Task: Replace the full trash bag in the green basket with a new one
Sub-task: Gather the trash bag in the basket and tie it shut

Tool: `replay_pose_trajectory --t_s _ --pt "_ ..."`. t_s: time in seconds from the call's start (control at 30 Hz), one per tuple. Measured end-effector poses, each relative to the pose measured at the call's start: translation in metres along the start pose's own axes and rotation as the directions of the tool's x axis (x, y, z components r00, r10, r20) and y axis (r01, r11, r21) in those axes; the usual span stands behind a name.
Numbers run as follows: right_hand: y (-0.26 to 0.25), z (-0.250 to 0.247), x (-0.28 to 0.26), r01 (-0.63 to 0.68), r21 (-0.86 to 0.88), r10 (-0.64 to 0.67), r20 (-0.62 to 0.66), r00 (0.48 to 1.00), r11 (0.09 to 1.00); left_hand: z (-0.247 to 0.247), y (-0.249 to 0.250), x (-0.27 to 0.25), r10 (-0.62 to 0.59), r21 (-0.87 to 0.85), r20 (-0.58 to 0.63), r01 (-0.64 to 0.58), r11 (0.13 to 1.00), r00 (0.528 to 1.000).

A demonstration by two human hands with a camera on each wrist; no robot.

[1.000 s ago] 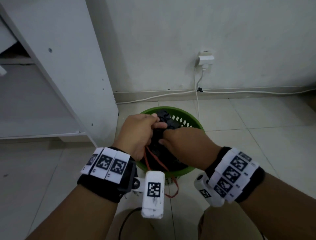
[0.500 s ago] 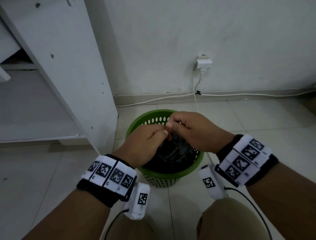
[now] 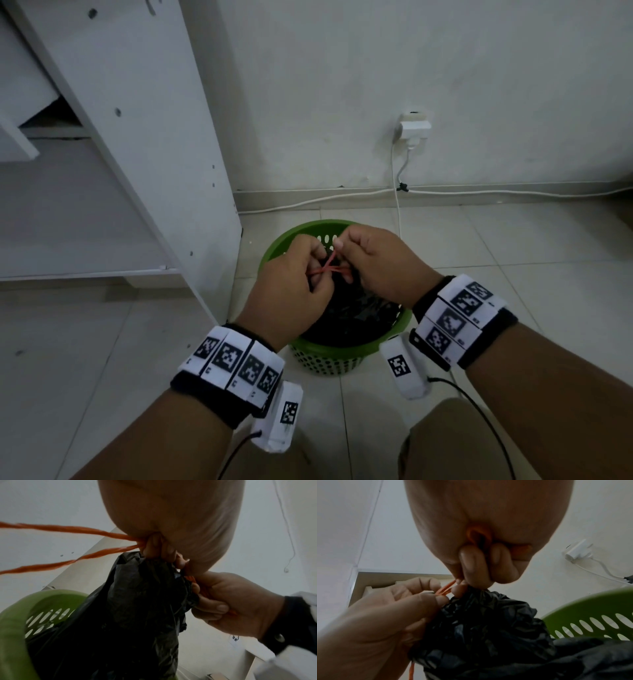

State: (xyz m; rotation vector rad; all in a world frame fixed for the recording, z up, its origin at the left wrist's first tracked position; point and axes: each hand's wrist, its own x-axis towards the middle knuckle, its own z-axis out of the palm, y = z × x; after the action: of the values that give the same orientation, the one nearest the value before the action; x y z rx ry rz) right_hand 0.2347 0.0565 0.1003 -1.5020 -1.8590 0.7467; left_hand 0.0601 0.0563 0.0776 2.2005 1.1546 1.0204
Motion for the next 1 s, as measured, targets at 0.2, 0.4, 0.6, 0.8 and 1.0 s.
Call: replay_pose_trajectory --t_s 0.2,0.4,0.6,0.8,1.0 --pt "0.001 -0.003 0.010 -0.067 -0.119 0.070 0.024 0.997 0.991 0.006 -0.008 -0.004 0.117 0.065 -0.101 -0.111 0.992 0.988" --pt "0.002 0.011 0.001 -0.036 -0.028 0.021 -0.402 0.916 0.999 -0.008 0.004 0.012 -0.375 -0.416 0.088 0.376 0.828 0.923" --pt "0.007 0.026 -0.022 0.233 -0.200 -0.299 -0.425 0.854 0.952 -0.015 0.006 0.024 -0.494 -0.642 0.334 0.578 0.505 0.803" --pt "0.021 0.041 -0.022 0.219 -0.158 -0.266 -0.426 0.865 0.963 -0.011 0.010 0.018 -0.480 -0.579 0.321 0.570 0.583 0.817" --pt "0.019 0.032 -0.019 0.233 -0.185 -0.283 -0.324 0.903 0.955 -0.016 0.010 0.011 -0.374 -0.524 0.218 0.432 0.734 0.901"
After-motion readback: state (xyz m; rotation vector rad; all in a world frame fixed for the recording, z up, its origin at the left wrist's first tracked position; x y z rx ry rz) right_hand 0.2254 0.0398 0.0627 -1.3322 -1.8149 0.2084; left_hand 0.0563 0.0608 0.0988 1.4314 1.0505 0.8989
